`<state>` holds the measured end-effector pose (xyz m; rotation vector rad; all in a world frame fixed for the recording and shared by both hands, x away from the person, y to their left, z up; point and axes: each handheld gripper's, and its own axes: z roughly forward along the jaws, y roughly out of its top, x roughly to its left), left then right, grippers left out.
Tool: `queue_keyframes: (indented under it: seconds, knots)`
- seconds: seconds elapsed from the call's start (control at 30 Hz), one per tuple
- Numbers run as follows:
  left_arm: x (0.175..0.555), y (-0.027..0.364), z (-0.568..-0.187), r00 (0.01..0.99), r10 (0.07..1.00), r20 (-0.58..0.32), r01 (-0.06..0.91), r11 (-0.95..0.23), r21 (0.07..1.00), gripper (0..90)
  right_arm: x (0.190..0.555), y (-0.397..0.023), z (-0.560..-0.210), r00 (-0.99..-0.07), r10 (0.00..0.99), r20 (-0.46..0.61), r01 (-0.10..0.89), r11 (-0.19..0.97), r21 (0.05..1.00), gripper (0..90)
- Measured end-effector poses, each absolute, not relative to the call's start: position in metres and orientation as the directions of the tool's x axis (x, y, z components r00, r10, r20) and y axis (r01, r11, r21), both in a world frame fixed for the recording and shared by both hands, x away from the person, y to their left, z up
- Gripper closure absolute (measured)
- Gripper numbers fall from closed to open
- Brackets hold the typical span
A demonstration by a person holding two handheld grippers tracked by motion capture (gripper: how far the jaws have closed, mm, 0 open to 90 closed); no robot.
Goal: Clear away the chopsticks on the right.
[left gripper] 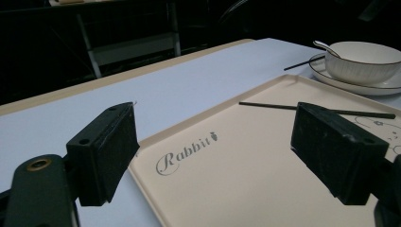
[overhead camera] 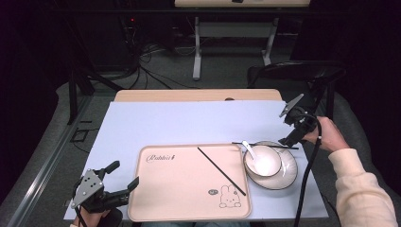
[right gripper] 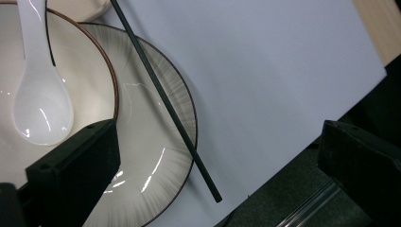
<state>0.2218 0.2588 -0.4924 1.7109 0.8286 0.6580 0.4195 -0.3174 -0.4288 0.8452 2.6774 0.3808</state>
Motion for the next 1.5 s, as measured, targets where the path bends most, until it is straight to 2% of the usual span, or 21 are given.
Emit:
queue_keyframes:
  seconds: [0.07, 0.13, 0.17, 0.2, 0.23, 0.27, 0.3, 0.33, 0.37, 0.43, 0.47, 0.6, 0.63, 0.7, 0.73, 0.93, 1.2, 1.33, 1.5]
  knots:
    - [0.222, 0.259, -0.492, 0.605, 0.796, 0.024, 0.204, -0.184, 0.961, 15.4, 0.429, -0.316, -0.437, -0.798, 0.568, -0.204, 0.502, 0.812, 0.297, 0.7]
    - [0.222, 0.259, -0.492, 0.605, 0.795, 0.024, 0.204, -0.184, 0.961, 15.4, 0.432, -0.313, -0.444, -0.814, 0.547, -0.197, 0.491, 0.829, 0.268, 10.6]
    - [0.222, 0.259, -0.492, 0.604, 0.797, 0.024, 0.204, -0.184, 0.961, 15.4, 0.432, -0.313, -0.444, -0.814, 0.547, -0.197, 0.491, 0.829, 0.268, 10.6]
    - [0.222, 0.259, -0.492, 0.603, 0.797, 0.024, 0.204, -0.184, 0.962, 15.4, 0.434, -0.311, -0.448, -0.824, 0.529, -0.201, 0.479, 0.841, 0.25, 15.7]
    - [0.222, 0.259, -0.492, 0.604, 0.797, 0.025, 0.204, -0.184, 0.961, 15.4, 0.436, -0.309, -0.45, -0.826, 0.528, -0.197, 0.484, 0.844, 0.229, 16.1]
    - [0.222, 0.259, -0.492, 0.605, 0.796, 0.023, 0.204, -0.183, 0.962, 15.4, 0.437, -0.307, -0.454, -0.831, 0.518, -0.201, 0.476, 0.85, 0.224, 21.2]
    - [0.222, 0.259, -0.492, 0.604, 0.796, 0.025, 0.204, -0.185, 0.961, 15.4, 0.44, -0.303, -0.458, -0.829, 0.514, -0.219, 0.477, 0.856, 0.2, 34.0]
    - [0.222, 0.259, -0.492, 0.604, 0.796, 0.025, 0.204, -0.185, 0.961, 15.4, 0.44, -0.303, -0.458, -0.829, 0.514, -0.219, 0.477, 0.856, 0.2, 34.0]
    - [0.222, 0.259, -0.492, 0.605, 0.796, 0.025, 0.203, -0.185, 0.962, 15.4, 0.44, -0.299, -0.462, -0.847, 0.494, -0.197, 0.462, 0.866, 0.19, 42.3]
    - [0.222, 0.259, -0.492, 0.606, 0.795, 0.024, 0.203, -0.184, 0.962, 15.4, 0.44, -0.297, -0.464, -0.856, 0.469, -0.216, 0.439, 0.882, 0.172, 44.9]
    - [0.222, 0.259, -0.492, 0.604, 0.797, 0.025, 0.204, -0.185, 0.961, 15.4, 0.439, -0.292, -0.472, -0.884, 0.418, -0.209, 0.403, 0.908, 0.112, 47.8]
    - [0.222, 0.259, -0.492, 0.606, 0.795, 0.026, 0.203, -0.186, 0.961, 15.4, 0.437, -0.288, -0.482, -0.903, 0.378, -0.203, 0.369, 0.926, 0.083, 53.9]
    - [0.222, 0.259, -0.492, 0.606, 0.795, 0.025, 0.203, -0.185, 0.961, 15.4, 0.437, -0.287, -0.486, -0.906, 0.375, -0.196, 0.366, 0.927, 0.082, 58.9]
    - [0.222, 0.259, -0.492, 0.604, 0.796, 0.024, 0.204, -0.184, 0.962, 15.4, 0.437, -0.287, -0.489, -0.907, 0.373, -0.193, 0.363, 0.928, 0.086, 60.8]
    - [0.222, 0.259, -0.492, 0.605, 0.796, 0.025, 0.204, -0.185, 0.961, 15.4, 0.437, -0.286, -0.491, -0.909, 0.365, -0.202, 0.358, 0.931, 0.073, 65.7]
    - [0.222, 0.259, -0.492, 0.605, 0.796, 0.026, 0.204, -0.186, 0.961, 15.4, 0.437, -0.286, -0.494, -0.906, 0.376, -0.196, 0.365, 0.927, 0.092, 71.1]
    - [0.222, 0.259, -0.492, 0.605, 0.796, 0.027, 0.203, -0.188, 0.961, 15.4, 0.432, -0.284, -0.5, -0.919, 0.34, -0.199, 0.335, 0.94, 0.06, 78.8]
    - [0.222, 0.259, -0.492, 0.604, 0.796, 0.028, 0.204, -0.188, 0.961, 15.4, 0.431, -0.288, -0.503, -0.918, 0.353, -0.179, 0.347, 0.936, 0.065, 83.9]
    - [0.222, 0.259, -0.492, 0.605, 0.796, 0.027, 0.203, -0.187, 0.961, 15.4, 0.428, -0.293, -0.498, -0.903, 0.39, -0.18, 0.379, 0.921, 0.093, 84.9]
